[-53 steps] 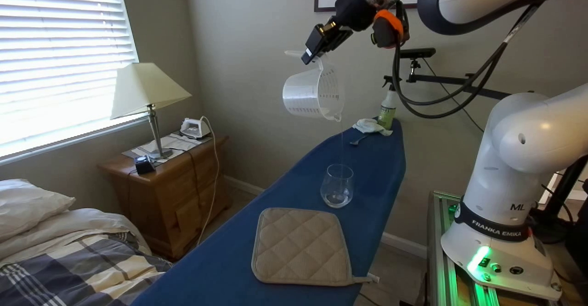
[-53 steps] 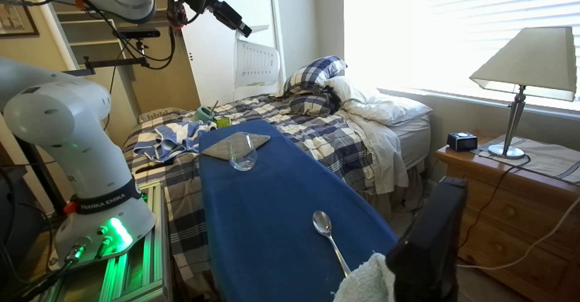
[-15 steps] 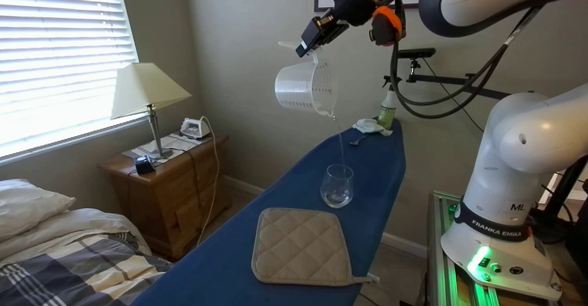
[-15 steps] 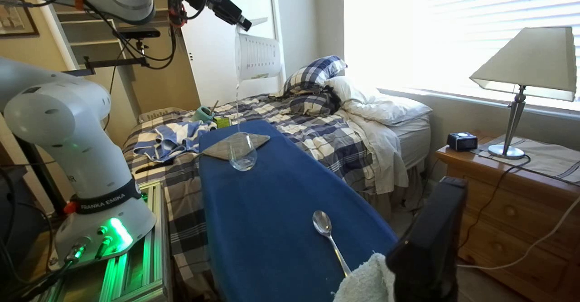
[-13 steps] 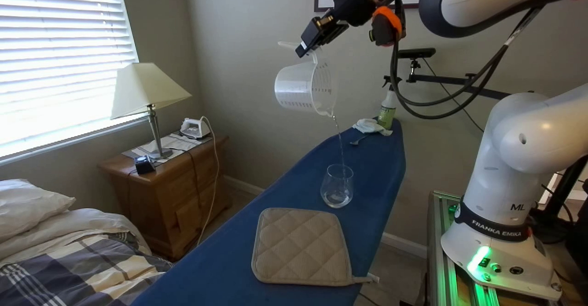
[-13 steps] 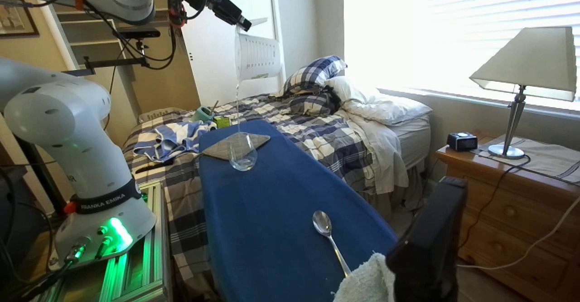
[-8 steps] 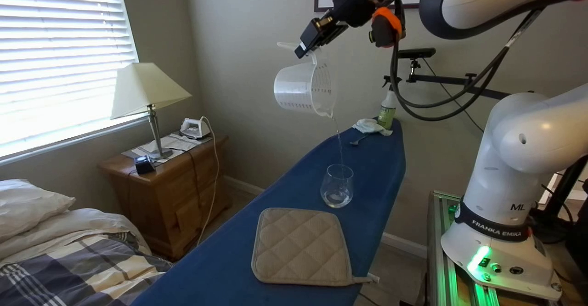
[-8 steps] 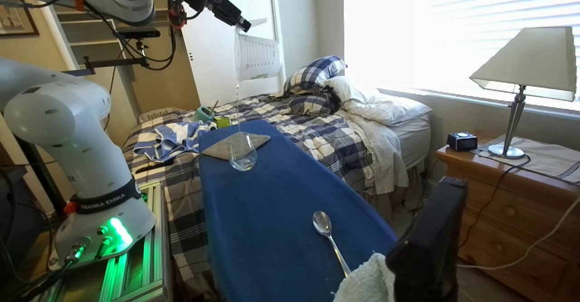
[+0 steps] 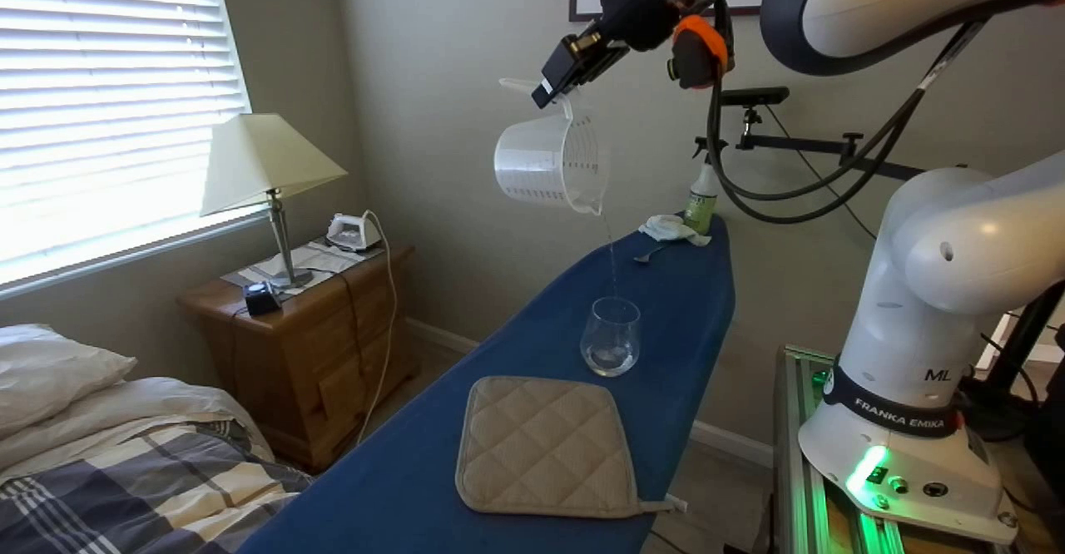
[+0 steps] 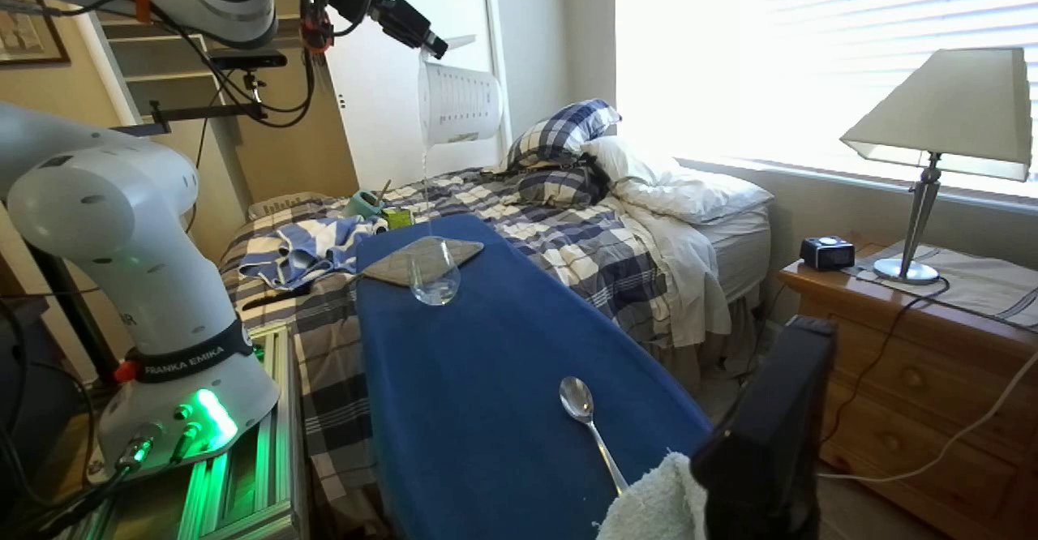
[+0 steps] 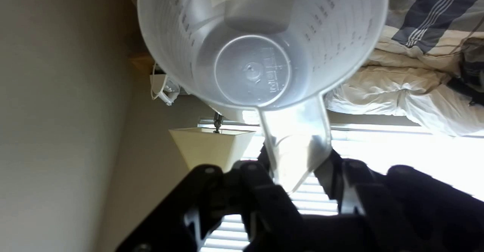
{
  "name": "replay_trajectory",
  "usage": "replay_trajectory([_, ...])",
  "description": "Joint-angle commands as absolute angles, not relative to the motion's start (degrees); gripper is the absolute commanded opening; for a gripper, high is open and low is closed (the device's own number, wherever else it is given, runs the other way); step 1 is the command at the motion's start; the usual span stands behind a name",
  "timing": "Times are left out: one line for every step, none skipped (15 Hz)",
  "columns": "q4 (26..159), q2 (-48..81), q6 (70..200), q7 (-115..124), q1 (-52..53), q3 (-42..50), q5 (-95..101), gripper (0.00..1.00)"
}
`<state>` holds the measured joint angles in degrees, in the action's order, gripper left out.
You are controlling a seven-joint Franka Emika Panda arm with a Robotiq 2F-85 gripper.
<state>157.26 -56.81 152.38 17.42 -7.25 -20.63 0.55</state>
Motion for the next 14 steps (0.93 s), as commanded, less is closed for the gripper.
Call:
replay_trajectory([157.16,-56.91,153.38,19.06,-7.13,-20.90,1.65,0.07])
replay_trajectory([157.16,-56.92,153.38,19.12,-7.12,-20.97,1.66,0.07])
replay_trajectory([157.16,-56.91,153.42,19.16,-7.08,-21.00,1.63,0.07])
replay_trajectory([157.16,-56.91,153.45,19.17,-7.07,-21.05,1.64,0.07])
replay_trajectory([157.16,-56.89,153.51,19.19,-7.04,-21.08,1.63,0.07])
replay_trajectory([157.16,-56.89,153.54,19.20,-7.03,-21.11,1.62,0.07])
replay_trajectory([157.16,-56.86,153.61,19.22,-6.97,-21.11,1.58,0.07])
replay_trajectory([157.16,-56.86,153.61,19.21,-6.95,-21.12,1.58,0.07])
replay_trajectory([157.16,-56.85,153.73,19.21,-6.97,-21.13,1.58,0.07])
replay_trajectory([157.16,-56.85,153.80,19.23,-6.98,-21.15,1.57,0.07])
replay_trajectory([157.16,-56.84,153.89,19.24,-6.98,-21.17,1.55,0.07])
replay_trajectory([157.16,-56.83,154.02,19.28,-6.97,-21.20,1.52,0.07])
replay_trajectory([157.16,-56.83,154.11,19.33,-6.97,-21.24,1.49,0.07])
replay_trajectory([157.16,-56.81,154.19,19.34,-6.95,-21.25,1.46,0.07])
